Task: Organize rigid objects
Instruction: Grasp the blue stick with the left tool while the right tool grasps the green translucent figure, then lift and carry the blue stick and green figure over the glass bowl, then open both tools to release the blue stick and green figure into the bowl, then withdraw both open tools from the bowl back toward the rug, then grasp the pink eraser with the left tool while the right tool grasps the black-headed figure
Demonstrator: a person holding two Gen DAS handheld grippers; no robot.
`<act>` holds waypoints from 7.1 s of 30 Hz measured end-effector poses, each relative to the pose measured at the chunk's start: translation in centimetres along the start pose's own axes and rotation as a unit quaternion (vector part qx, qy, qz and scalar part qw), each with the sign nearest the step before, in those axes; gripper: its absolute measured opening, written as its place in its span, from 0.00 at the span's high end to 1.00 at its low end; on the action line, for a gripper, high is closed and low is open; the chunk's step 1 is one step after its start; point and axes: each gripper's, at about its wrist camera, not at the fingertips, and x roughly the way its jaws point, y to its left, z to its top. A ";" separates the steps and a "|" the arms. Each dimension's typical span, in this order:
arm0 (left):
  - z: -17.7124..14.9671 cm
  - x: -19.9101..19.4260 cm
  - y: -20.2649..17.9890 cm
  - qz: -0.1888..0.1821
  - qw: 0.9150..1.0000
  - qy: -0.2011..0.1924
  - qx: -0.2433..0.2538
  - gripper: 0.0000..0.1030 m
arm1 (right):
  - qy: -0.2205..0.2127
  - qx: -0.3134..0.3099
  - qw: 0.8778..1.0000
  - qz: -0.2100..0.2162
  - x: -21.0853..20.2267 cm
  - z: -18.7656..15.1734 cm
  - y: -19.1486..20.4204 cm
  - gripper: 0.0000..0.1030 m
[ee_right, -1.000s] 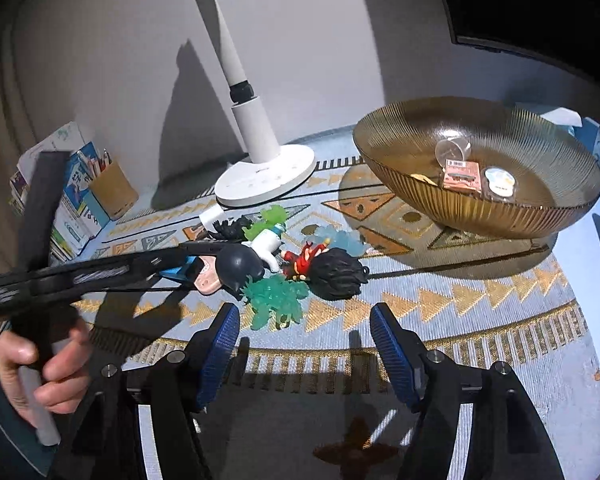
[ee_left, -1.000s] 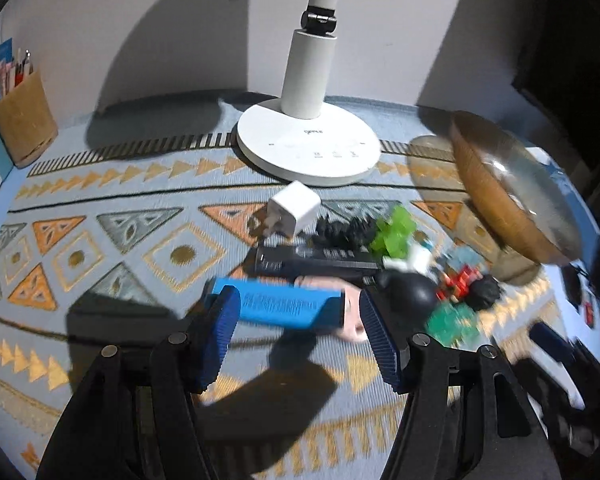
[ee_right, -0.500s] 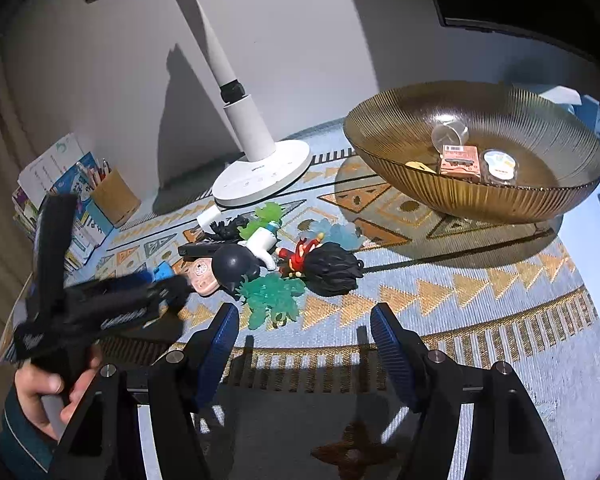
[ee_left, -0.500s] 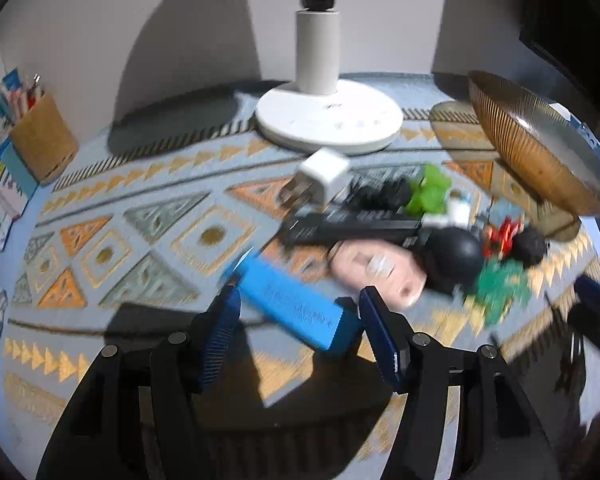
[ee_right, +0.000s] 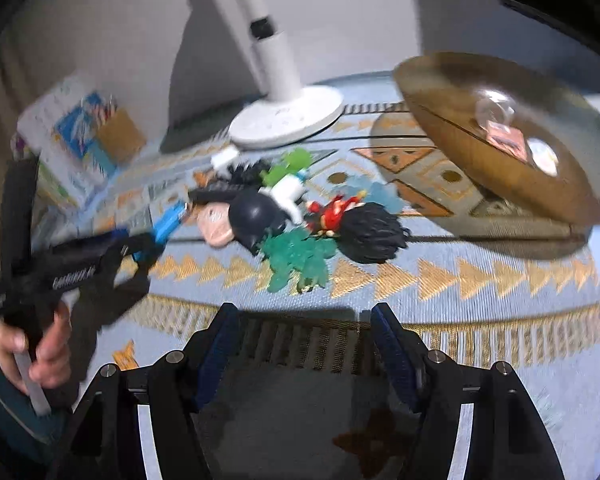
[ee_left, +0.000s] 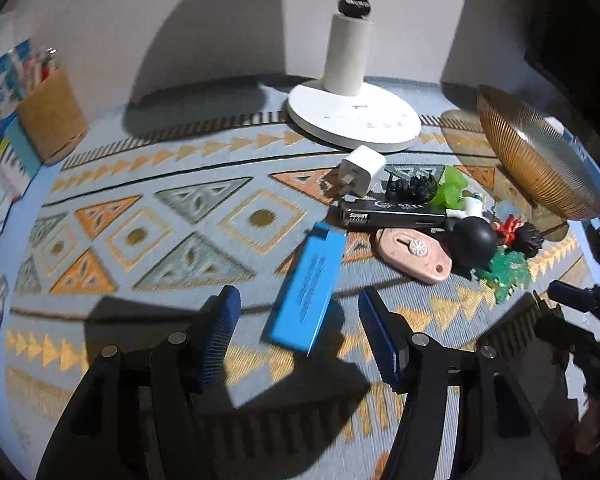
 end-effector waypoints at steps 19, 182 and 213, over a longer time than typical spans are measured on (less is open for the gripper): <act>-1.5 0.0 -1.0 -0.021 0.999 -0.016 0.019 0.78 | 0.010 -0.061 0.998 -0.004 2.6 1.7 2.7 0.56; 0.5 2.3 -6.5 -0.048 0.997 -0.011 0.058 0.52 | -0.071 0.062 0.995 -0.025 -0.6 -0.4 -0.9 0.40; 0.4 1.4 -1.1 -0.062 0.998 -0.008 -0.005 0.52 | -0.024 -0.004 0.999 -0.046 4.8 4.6 3.9 0.57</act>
